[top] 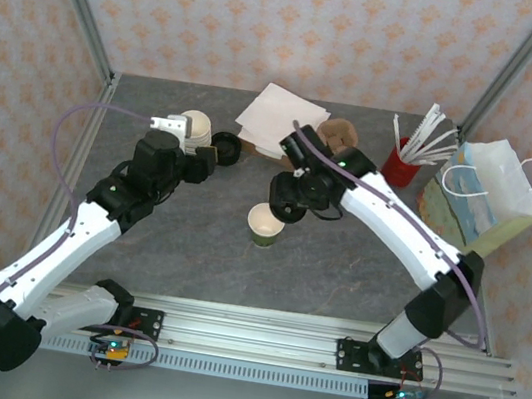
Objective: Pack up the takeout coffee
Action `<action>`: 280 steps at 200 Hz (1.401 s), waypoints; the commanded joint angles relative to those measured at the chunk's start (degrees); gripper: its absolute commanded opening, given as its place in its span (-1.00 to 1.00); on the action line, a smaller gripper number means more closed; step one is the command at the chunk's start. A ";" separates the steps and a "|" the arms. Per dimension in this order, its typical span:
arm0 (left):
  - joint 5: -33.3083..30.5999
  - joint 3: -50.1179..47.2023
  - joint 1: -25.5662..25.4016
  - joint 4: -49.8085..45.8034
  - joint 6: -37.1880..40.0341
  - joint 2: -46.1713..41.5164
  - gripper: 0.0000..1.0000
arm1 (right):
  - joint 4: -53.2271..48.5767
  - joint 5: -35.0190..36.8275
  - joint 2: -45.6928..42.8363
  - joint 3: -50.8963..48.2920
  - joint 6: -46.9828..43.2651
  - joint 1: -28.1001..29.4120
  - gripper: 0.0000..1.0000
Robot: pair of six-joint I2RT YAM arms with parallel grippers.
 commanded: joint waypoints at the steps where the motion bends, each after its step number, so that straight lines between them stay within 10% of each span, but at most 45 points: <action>1: -4.98 -0.86 1.27 -4.41 -3.58 -1.36 0.40 | -7.64 3.83 4.50 4.95 -3.57 2.14 0.27; 280: -8.55 -4.47 2.28 -5.12 -0.97 -5.13 0.42 | -10.22 3.43 20.39 13.23 -4.90 5.61 0.26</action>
